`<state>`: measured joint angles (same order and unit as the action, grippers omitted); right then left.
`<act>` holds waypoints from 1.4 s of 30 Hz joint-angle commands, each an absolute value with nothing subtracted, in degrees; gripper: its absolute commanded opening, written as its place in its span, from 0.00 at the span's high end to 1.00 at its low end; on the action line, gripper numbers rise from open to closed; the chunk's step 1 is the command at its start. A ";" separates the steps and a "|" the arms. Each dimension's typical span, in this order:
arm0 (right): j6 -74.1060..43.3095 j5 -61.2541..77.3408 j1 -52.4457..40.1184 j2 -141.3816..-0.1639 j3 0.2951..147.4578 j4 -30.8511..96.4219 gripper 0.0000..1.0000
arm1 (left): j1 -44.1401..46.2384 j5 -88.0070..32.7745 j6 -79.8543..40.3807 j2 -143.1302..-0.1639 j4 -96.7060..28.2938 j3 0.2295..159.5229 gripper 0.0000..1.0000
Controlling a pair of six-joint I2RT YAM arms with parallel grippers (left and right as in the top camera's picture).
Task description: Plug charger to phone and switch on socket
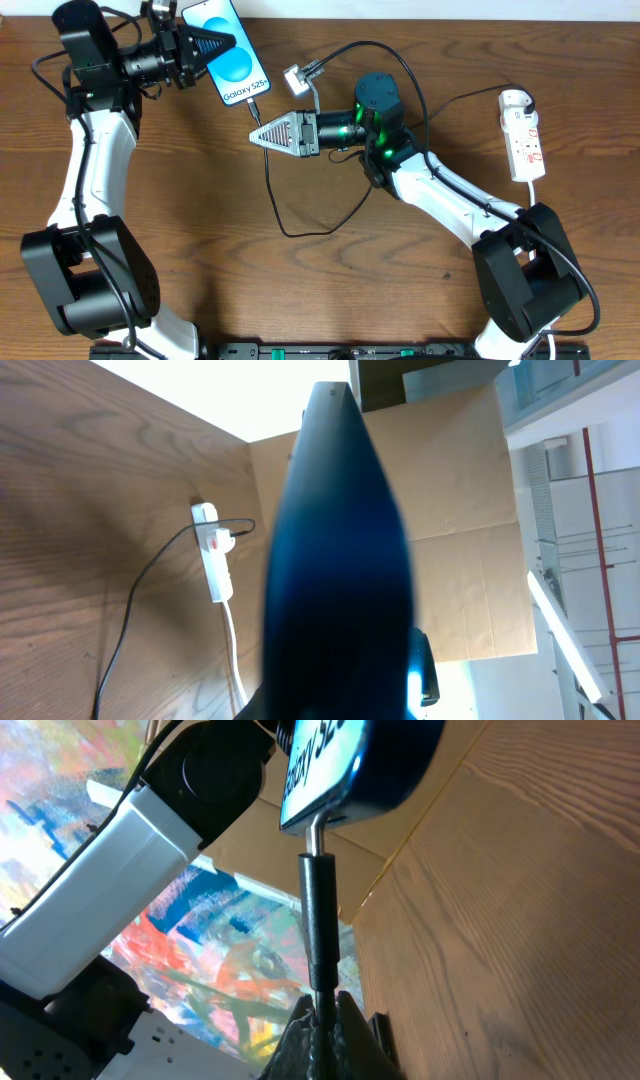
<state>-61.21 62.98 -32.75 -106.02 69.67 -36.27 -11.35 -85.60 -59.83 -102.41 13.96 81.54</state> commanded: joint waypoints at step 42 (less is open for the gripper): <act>-57.60 56.18 -29.93 -106.19 69.65 -40.18 0.99 | -9.21 -88.51 -59.00 -101.25 14.46 81.47 0.93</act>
<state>-58.78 61.06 -31.07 -106.02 69.14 -39.33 -9.93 -83.85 -59.81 -102.41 14.04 81.54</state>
